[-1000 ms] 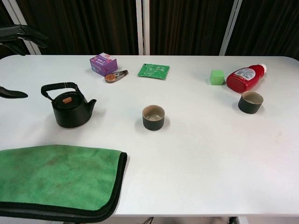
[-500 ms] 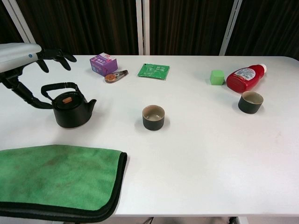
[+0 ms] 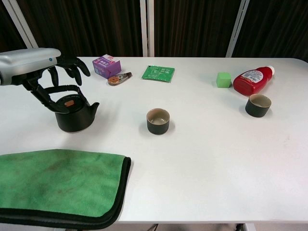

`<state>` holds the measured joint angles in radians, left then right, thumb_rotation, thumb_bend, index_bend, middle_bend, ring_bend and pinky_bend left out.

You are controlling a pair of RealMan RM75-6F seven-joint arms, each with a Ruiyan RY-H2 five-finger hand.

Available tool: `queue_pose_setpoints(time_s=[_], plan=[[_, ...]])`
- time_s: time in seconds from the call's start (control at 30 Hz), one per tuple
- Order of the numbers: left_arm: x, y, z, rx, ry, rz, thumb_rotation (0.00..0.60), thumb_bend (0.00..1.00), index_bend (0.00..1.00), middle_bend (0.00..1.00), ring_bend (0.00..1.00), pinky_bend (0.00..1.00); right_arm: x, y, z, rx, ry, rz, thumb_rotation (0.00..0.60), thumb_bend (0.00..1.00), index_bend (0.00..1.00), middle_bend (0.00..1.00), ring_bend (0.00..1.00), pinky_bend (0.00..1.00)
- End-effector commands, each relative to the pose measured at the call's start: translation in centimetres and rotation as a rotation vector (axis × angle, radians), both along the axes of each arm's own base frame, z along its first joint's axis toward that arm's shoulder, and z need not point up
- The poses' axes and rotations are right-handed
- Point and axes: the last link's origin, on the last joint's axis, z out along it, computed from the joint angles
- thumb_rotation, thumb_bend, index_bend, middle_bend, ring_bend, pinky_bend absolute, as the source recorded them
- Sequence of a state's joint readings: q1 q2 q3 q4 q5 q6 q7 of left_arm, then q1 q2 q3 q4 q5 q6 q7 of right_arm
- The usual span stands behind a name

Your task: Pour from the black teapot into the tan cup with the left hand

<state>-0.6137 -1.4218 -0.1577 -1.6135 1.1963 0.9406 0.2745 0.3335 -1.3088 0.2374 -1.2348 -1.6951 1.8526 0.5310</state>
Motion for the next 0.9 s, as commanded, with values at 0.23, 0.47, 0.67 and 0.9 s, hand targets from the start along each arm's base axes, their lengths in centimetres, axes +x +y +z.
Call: queue_pose_setpoints(time_s=[0.23, 0.47, 0.67, 0.9], plan=[[-0.25, 0.58, -0.21, -0.024, -0.024, 0.039, 0.6, 0.02, 0.24, 0.4, 0.32, 0.5, -0.21, -0.03, 0.13, -0.006, -0.002, -0.001, 0.6, 0.45, 0.0, 0.0, 0.0, 0.0], [-0.33, 0.78, -0.35, -0.038, -0.025, 0.053, 0.6, 0.03, 0.29, 0.43, 0.35, 0.51, -0.41, -0.03, 0.21, -0.007, -0.003, -0.006, 0.6, 0.45, 0.0, 0.0, 0.0, 0.0], [-0.55, 0.91, -0.39, -0.047, -0.018, 0.062, 0.6, 0.03, 0.33, 0.44, 0.36, 0.51, -0.49, -0.04, 0.09, -0.003, 0.0, -0.011, 0.6, 0.45, 0.0, 0.0, 0.0, 0.0], [-0.63, 0.91, -0.27, -0.044, -0.015, 0.065, 0.6, 0.03, 0.35, 0.46, 0.38, 0.51, -0.56, -0.07, -0.09, 0.001, 0.003, -0.017, 0.6, 0.45, 0.0, 0.0, 0.0, 0.0]])
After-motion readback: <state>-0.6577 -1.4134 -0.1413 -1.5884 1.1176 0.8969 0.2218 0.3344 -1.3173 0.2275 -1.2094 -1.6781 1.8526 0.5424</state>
